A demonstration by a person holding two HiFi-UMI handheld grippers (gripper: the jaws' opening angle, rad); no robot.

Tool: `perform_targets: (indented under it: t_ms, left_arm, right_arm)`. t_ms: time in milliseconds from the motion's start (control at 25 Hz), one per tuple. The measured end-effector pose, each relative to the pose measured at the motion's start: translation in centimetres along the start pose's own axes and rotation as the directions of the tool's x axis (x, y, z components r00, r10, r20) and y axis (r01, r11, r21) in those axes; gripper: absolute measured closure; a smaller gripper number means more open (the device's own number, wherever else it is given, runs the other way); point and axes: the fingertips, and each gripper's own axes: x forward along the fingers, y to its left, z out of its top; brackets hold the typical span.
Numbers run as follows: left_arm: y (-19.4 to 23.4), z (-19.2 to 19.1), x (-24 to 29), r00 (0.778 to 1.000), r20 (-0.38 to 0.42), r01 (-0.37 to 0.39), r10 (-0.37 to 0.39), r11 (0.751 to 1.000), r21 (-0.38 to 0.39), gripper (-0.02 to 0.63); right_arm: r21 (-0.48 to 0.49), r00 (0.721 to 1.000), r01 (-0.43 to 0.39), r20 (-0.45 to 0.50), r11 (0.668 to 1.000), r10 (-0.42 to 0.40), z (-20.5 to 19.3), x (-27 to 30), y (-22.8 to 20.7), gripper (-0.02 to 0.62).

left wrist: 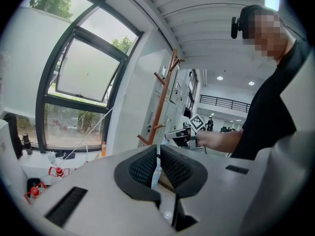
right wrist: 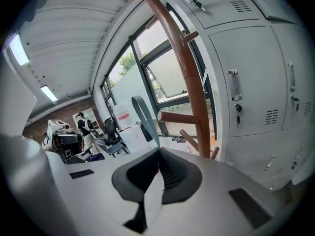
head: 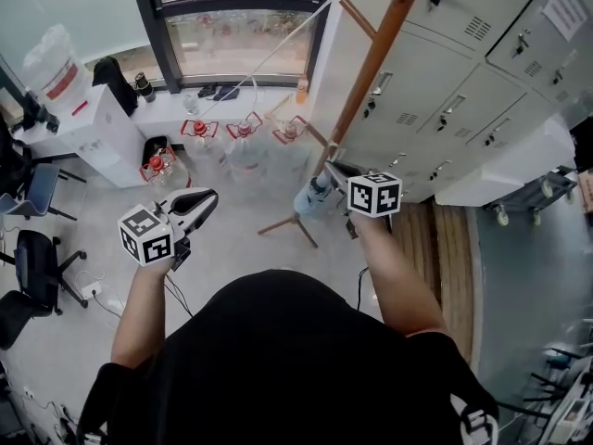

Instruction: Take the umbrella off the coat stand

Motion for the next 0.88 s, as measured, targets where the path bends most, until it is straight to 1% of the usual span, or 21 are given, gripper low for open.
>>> perform_targets:
  t_ms: [280,520,880]
  left_arm:
    - [-1.0,0.2,-2.2,1.000,0.003,0.021,-0.021,0.999,0.025,0.575]
    - [-2.1,0.0,-2.5,0.999,-0.002,0.052,-0.052,0.998,0.037,0.575]
    - [-4.3,-0.6,-3.3,0.995,-0.011,0.096,-0.096,0.994,0.045,0.575]
  right_arm:
    - [-0.004,0.999,0.024,0.034,1.000,-0.024,-0.2,-2.0,2.5,0.578]
    - [-0.026,0.998,0.047,0.051,0.999,-0.046,-0.5,-4.4,3.9,0.578]
    - [-0.001,0.992,0.098,0.082,0.995,-0.098,-2.4,-8.3,4.8,0.578]
